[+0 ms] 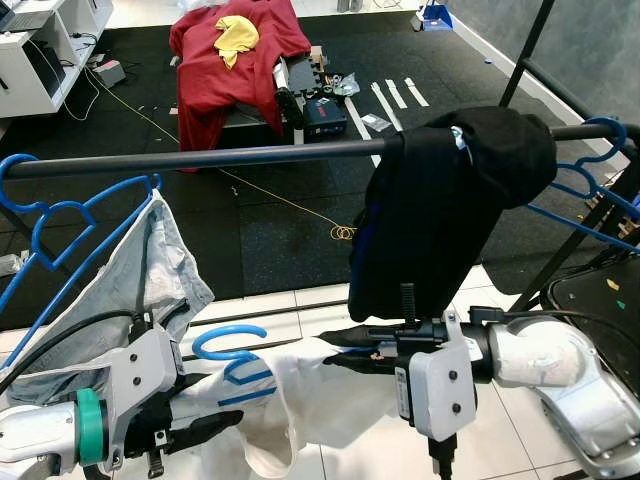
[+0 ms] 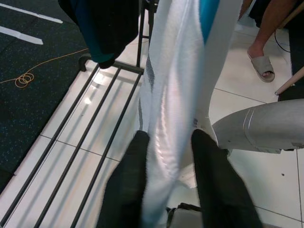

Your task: Hang hanger

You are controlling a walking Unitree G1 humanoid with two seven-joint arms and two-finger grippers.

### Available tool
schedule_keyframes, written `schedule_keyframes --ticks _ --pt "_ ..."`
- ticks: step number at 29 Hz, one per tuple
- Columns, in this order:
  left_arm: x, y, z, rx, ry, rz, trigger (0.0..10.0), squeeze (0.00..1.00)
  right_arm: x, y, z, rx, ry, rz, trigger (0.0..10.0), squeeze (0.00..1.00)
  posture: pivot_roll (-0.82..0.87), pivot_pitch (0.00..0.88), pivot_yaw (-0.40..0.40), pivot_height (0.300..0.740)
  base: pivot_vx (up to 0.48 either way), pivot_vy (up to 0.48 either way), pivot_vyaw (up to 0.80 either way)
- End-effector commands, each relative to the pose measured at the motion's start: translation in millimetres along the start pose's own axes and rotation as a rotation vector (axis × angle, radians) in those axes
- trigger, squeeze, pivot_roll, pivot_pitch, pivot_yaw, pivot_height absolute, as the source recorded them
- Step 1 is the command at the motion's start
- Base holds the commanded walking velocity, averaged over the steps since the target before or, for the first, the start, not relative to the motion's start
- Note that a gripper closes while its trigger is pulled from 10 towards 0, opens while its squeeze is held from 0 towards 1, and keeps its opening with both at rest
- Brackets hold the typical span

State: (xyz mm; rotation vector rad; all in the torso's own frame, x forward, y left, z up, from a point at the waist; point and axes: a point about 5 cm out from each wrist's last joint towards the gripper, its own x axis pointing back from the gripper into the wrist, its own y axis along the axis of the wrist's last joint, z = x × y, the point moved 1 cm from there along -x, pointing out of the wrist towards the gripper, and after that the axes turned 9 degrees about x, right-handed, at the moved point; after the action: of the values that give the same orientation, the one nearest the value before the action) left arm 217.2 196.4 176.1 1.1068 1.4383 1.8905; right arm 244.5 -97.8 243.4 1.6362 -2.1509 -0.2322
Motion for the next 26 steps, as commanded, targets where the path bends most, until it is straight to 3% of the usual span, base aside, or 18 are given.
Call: schedule_keyframes --ticks 1,18,19,24,25,26 --pt "-3.2 -6.0 -5.0 0.020 -0.033 0.012 0.0 0.00 0.9 5.0 -5.1 0.016 -0.025 -0.024 10.0 0.00 -0.14 0.176 0.078 0.740 0.000 0.000 0.00" --pt "2.1 3.2 -7.5 0.035 -0.088 -0.024 0.0 0.00 3.7 -6.3 -0.1 -0.007 -0.037 0.014 10.0 0.00 -0.13 0.180 0.073 0.740 0.000 0.000 0.00" --pt "2.7 4.3 -7.2 0.033 -0.092 -0.026 0.0 0.00 4.4 -9.7 -0.3 -0.017 -0.053 0.030 10.0 1.00 -0.14 0.180 0.074 0.740 0.000 0.000 0.00" --pt "1.9 6.5 -5.9 0.033 -0.090 -0.036 0.0 0.00 6.8 -15.6 -4.7 -0.013 -0.099 0.067 10.0 1.00 -0.14 0.181 0.076 0.740 0.000 0.000 0.00" --pt "1.1 7.0 -4.4 0.035 -0.078 -0.042 0.0 0.00 8.6 -17.8 -6.2 -0.008 -0.108 0.086 10.0 0.00 -0.14 0.181 0.076 0.740 0.000 0.000 0.00" --pt "-0.7 7.1 -0.1 0.043 -0.044 -0.048 0.0 0.00 15.3 -22.2 -10.3 -0.007 -0.134 0.127 10.0 0.00 -0.15 0.183 0.078 0.740 0.000 0.000 0.00"
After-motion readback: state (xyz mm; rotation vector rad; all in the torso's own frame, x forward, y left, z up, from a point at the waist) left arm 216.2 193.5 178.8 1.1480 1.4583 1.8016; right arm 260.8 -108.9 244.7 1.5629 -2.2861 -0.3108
